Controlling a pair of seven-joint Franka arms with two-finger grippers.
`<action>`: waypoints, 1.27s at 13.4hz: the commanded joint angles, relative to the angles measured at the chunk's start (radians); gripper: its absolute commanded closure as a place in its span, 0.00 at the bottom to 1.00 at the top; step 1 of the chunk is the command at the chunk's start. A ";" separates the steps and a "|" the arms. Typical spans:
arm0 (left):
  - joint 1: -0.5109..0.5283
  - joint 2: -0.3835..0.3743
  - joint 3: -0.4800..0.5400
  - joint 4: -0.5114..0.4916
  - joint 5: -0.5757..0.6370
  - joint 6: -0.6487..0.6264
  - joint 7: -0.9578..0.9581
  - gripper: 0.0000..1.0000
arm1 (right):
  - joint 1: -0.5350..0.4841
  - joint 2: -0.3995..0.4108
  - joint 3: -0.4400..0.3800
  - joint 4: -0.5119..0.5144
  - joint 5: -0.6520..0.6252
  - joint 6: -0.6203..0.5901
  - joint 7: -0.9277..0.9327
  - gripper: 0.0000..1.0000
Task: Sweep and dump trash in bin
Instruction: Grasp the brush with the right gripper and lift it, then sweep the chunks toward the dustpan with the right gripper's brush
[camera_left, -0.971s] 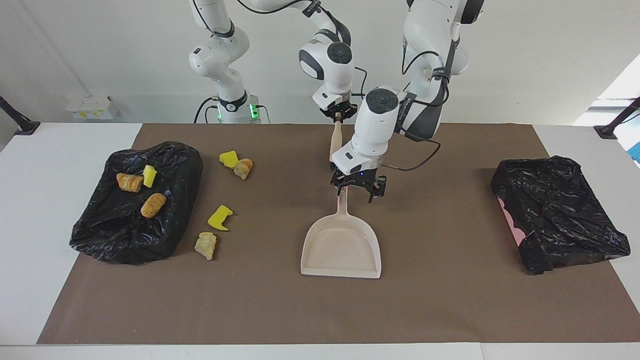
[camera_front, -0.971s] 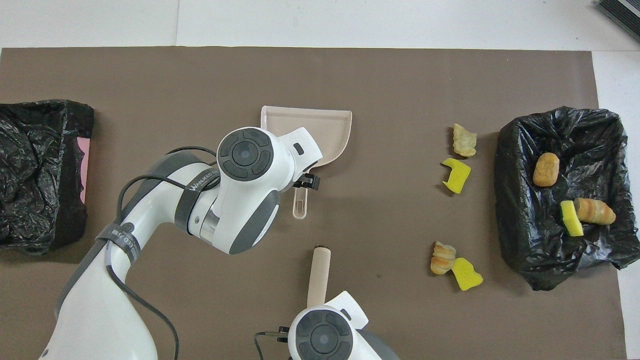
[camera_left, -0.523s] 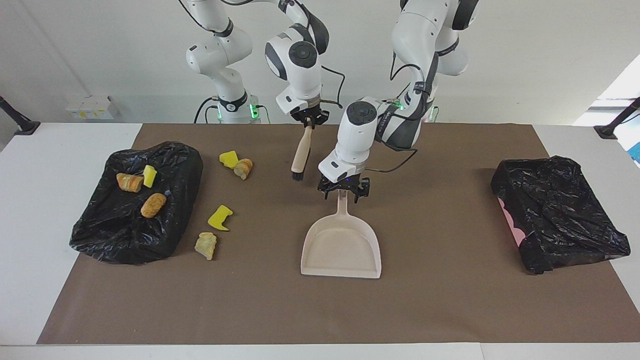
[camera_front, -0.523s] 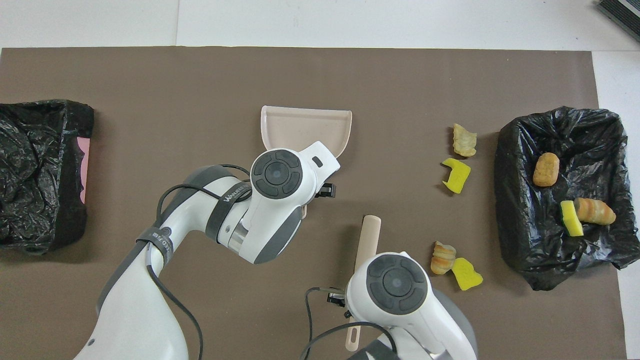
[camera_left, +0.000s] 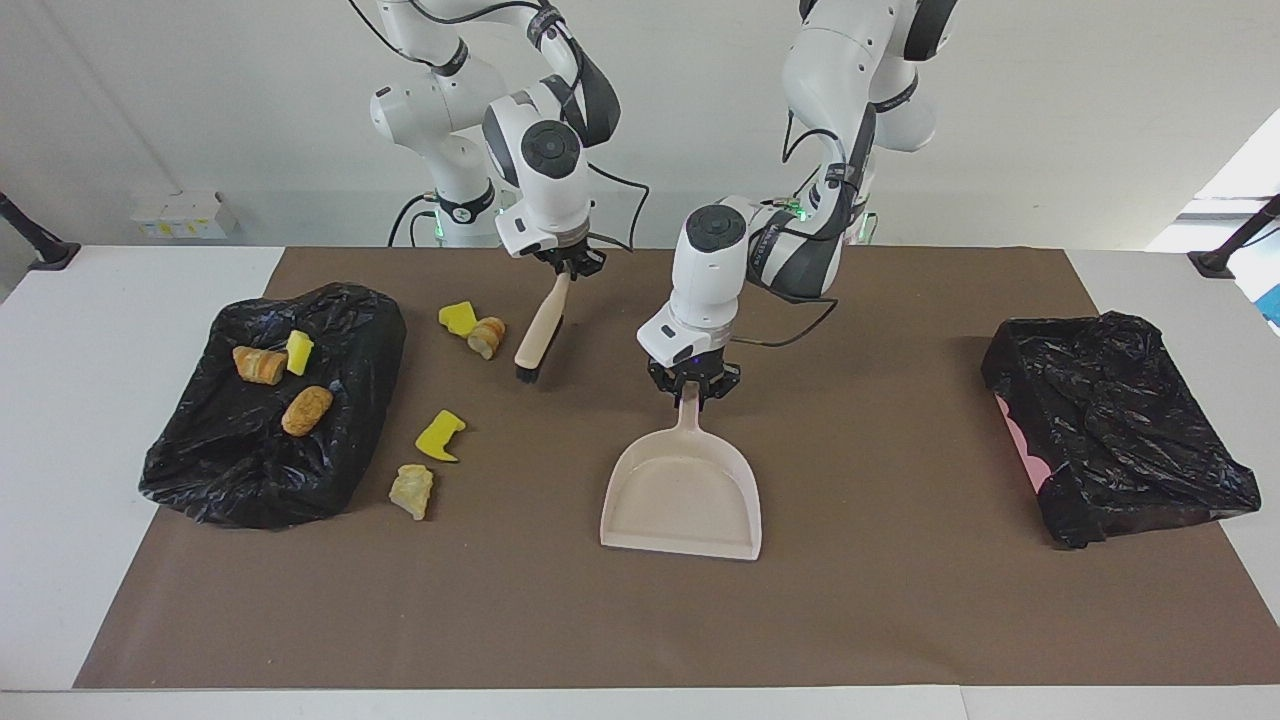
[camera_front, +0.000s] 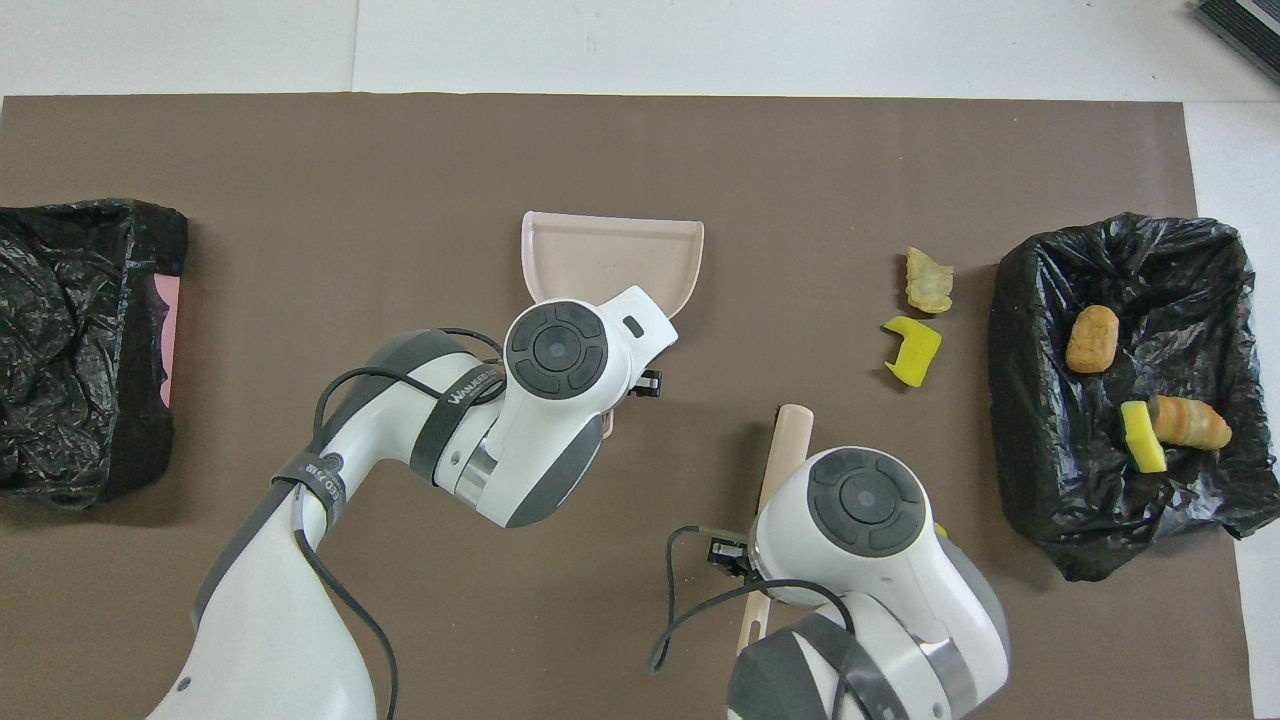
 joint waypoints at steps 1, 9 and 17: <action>-0.001 -0.033 0.014 0.004 0.024 -0.021 0.013 1.00 | -0.104 -0.088 0.011 -0.017 -0.028 -0.128 0.051 1.00; 0.057 -0.151 0.023 -0.011 0.024 -0.306 0.633 1.00 | -0.171 -0.406 0.016 -0.416 -0.039 -0.060 0.040 1.00; 0.071 -0.206 0.025 -0.126 0.039 -0.290 1.212 1.00 | -0.143 -0.166 0.021 -0.297 -0.022 0.202 0.005 1.00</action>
